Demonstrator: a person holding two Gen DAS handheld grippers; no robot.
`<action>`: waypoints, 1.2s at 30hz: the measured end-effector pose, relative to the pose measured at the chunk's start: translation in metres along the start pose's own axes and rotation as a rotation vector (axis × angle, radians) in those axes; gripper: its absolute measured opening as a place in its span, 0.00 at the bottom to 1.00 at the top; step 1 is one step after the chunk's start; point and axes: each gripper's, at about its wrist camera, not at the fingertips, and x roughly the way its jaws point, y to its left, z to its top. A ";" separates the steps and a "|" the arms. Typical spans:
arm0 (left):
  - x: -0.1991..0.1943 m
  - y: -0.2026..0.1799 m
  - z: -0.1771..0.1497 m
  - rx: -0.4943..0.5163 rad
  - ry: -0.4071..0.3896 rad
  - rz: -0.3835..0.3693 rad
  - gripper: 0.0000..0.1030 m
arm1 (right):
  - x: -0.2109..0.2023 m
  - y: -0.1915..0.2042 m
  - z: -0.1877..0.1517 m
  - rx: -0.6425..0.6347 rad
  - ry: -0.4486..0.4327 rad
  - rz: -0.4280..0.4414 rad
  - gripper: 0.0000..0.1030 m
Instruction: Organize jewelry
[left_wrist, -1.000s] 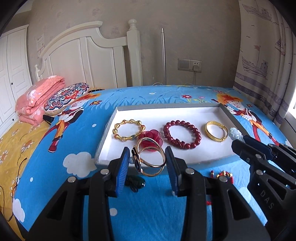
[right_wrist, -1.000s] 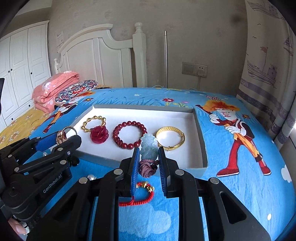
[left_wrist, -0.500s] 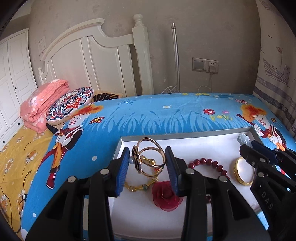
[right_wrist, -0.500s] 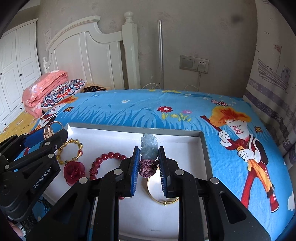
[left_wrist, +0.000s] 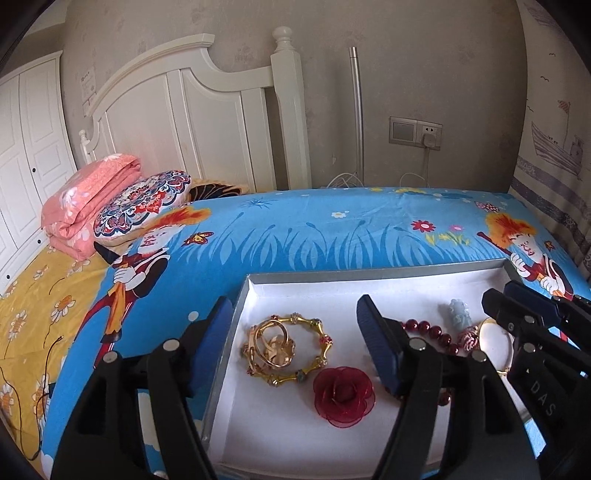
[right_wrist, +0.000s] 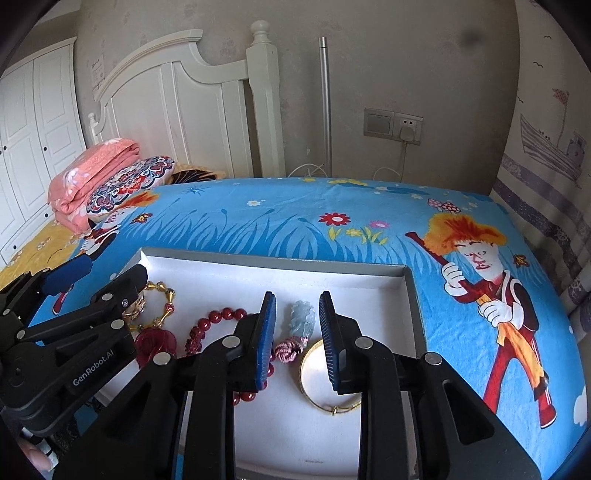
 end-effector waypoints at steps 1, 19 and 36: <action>-0.006 0.001 -0.002 0.003 -0.012 0.009 0.75 | -0.006 -0.001 -0.004 -0.006 -0.005 0.004 0.28; -0.119 0.026 -0.119 -0.006 -0.103 0.017 0.90 | -0.088 -0.020 -0.111 0.061 -0.016 0.024 0.40; -0.125 0.021 -0.190 0.042 -0.086 -0.006 0.90 | -0.092 -0.002 -0.149 0.068 -0.011 0.003 0.40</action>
